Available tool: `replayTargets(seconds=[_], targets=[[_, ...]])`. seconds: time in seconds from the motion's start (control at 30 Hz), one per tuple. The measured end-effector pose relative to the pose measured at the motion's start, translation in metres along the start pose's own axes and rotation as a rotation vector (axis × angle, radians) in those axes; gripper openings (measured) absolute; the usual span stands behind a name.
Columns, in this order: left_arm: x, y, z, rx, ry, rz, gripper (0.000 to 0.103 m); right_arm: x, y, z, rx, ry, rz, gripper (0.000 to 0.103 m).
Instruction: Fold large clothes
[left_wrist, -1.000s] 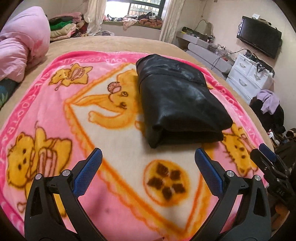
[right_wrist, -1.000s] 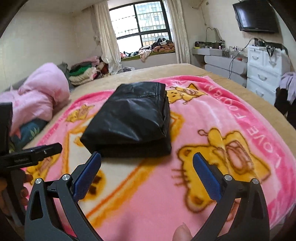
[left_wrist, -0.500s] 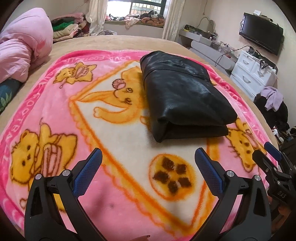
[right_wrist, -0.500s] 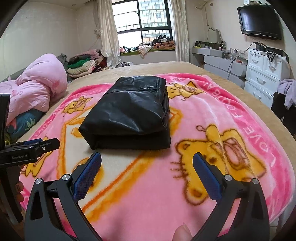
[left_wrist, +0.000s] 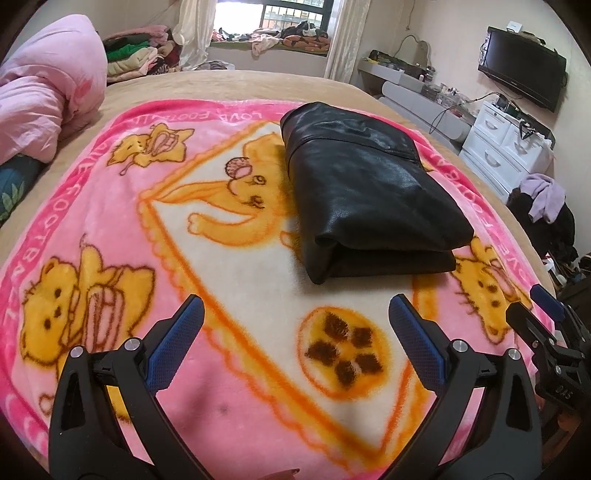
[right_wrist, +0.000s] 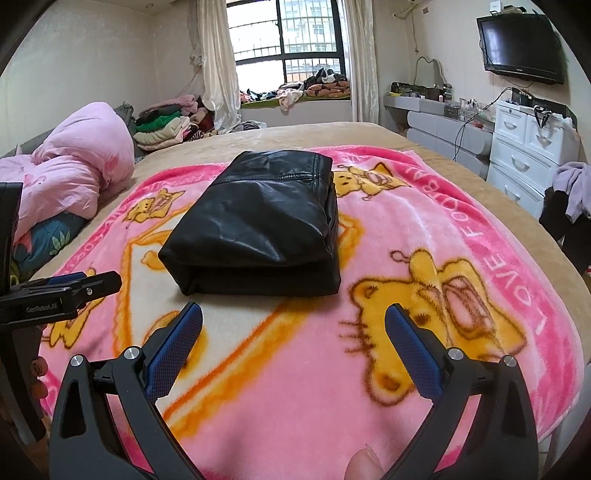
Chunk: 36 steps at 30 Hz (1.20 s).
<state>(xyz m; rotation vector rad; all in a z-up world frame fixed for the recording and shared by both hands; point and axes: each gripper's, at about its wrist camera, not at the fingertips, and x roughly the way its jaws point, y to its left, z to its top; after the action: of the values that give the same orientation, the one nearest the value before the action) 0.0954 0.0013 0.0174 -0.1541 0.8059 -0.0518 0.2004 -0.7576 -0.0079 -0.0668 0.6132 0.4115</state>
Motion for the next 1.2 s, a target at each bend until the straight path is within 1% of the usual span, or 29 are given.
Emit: replayTargets(seconds=[0.23, 1.2], targets=[[-0.0012, 0.0008, 0.0005, -0.005, -0.001, 0.003, 0.094, -0.0022, 0.0026, 0.0007, -0.017, 0.000, -0.007, 0.099], [-0.0039, 0.0040, 0.0016, 0.000, -0.009, 0.013, 0.094, -0.0031, 0.0022, 0.0016, -0.017, -0.002, -0.006, 0.099]])
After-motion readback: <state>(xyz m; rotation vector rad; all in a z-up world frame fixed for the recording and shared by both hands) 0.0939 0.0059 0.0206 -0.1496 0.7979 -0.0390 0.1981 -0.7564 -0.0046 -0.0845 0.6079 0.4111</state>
